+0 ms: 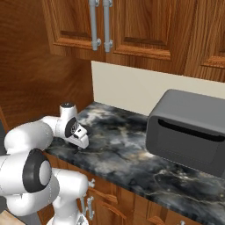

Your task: Retrieve the butter from the fridge and place it on a plate on the dining table. Then retrieve the butter knife by the fridge and place it near the plate.

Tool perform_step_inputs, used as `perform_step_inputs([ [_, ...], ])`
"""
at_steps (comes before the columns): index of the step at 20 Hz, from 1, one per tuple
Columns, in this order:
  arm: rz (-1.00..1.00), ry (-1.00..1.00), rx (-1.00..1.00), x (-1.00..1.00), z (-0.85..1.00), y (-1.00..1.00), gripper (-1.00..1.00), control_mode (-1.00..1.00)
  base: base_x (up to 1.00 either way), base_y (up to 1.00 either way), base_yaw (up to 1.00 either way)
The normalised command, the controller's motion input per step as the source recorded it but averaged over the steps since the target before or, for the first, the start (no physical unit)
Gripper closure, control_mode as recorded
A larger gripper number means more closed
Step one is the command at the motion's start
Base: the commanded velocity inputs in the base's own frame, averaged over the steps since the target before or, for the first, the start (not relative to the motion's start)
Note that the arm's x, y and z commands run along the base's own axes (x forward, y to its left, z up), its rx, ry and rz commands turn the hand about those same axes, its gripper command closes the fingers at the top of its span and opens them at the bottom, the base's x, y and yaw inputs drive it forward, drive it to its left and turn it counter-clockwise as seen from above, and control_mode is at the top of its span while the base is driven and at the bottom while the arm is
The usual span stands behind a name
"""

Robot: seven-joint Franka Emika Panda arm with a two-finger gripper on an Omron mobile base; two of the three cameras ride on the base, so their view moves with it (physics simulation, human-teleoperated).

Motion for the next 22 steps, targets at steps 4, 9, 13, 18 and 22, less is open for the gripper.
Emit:
perform_step_inputs([
  [4,0.00,0.00,0.00,0.01,-0.09,-0.13,-1.00,-1.00,0.00,0.00,0.00],
  [9,0.04,0.00,0.00,0.00,-0.07,-0.08,-1.00,-1.00,0.00,0.00,0.00],
  [13,0.08,0.00,0.00,0.13,-0.28,0.00,-1.00,-1.00,0.00,0.00,0.00],
  [18,0.09,0.00,0.00,0.24,-0.23,0.00,-1.00,-1.00,0.00,0.00,0.00],
  [22,0.06,0.00,0.00,0.19,-0.23,0.00,-1.00,-1.00,0.00,0.00,0.00],
])
